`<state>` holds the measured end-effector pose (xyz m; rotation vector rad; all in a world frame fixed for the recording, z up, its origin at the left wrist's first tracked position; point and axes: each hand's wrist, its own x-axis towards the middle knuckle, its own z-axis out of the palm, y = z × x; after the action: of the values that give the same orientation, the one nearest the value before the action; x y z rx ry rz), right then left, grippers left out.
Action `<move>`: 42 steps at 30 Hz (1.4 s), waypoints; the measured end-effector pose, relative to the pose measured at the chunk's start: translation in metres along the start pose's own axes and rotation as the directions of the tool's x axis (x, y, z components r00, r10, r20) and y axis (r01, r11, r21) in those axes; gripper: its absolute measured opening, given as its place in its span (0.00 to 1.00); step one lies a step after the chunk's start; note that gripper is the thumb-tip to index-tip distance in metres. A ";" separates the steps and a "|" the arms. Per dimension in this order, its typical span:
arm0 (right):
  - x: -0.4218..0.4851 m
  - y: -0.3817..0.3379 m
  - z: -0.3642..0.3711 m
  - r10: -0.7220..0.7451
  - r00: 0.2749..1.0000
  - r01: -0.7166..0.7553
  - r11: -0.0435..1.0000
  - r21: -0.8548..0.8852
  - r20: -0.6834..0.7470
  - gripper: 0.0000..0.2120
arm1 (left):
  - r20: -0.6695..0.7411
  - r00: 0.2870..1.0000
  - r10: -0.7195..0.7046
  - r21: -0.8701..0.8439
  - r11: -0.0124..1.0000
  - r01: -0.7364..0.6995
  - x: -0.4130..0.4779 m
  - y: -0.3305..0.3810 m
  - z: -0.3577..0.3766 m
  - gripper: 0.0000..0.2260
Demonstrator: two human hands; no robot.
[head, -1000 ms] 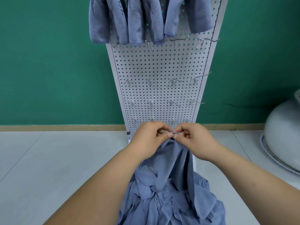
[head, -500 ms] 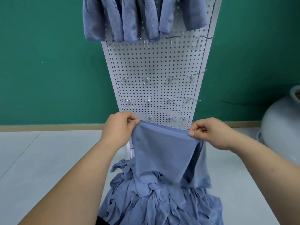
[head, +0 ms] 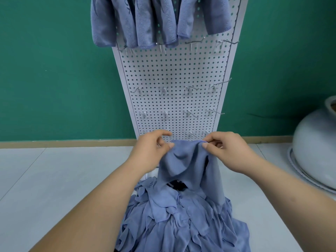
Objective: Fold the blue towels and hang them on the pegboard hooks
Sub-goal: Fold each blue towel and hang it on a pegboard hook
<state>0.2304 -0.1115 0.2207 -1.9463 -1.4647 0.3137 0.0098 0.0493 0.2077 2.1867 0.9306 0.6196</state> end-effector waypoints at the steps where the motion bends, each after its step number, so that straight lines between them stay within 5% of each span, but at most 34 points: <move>1: 0.000 -0.007 0.003 -0.026 1.000 0.027 0.999 0.028 -0.003 0.04 | 0.063 0.997 0.039 -0.044 0.998 -0.037 -0.002 0.006 0.007 0.14; 6: -0.002 -0.030 0.012 -0.094 0.995 0.096 0.993 0.073 -0.024 0.03 | 0.073 0.990 0.121 -0.108 0.988 -0.112 -0.006 0.023 0.031 0.04; 12: -0.001 -0.018 0.009 -0.005 1.000 -0.003 0.957 -0.289 -0.026 0.08 | 0.007 0.988 0.152 -0.155 0.977 -0.149 -0.008 0.028 0.019 0.02; 21: 0.001 0.019 -0.019 0.125 0.981 -0.169 0.926 -0.338 -0.146 0.07 | -0.242 0.969 -0.043 -0.059 0.998 0.030 0.006 -0.004 -0.016 0.02; 25: 0.003 0.021 -0.014 0.110 0.986 -0.137 0.965 -0.225 -0.126 0.09 | -0.150 0.987 -0.063 0.067 0.995 0.073 0.002 -0.007 -0.009 0.05; 29: 0.001 -0.004 -0.001 0.024 0.999 -0.026 0.999 -0.032 -0.042 0.11 | 0.050 0.998 0.030 -0.039 0.999 -0.028 -0.005 0.009 0.007 0.17; 33: -0.002 -0.026 0.010 -0.032 0.999 0.031 0.997 0.068 0.003 0.10 | 0.127 0.989 0.072 -0.089 0.994 -0.061 -0.009 0.022 0.033 0.11; 35: -0.003 -0.029 0.011 -0.043 0.999 0.042 0.997 0.061 0.011 0.09 | 0.121 0.991 0.055 -0.062 0.997 -0.048 -0.010 0.023 0.040 0.02; 42: 0.001 -0.002 0.007 0.043 0.996 -0.023 0.969 -0.247 0.078 0.07 | 0.041 0.998 0.040 -0.047 0.998 -0.038 -0.004 0.018 0.031 0.04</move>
<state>0.2249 -0.1080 0.2172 -2.1789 -1.5891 0.2388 0.0348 0.0253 0.1998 2.1727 0.8453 0.6059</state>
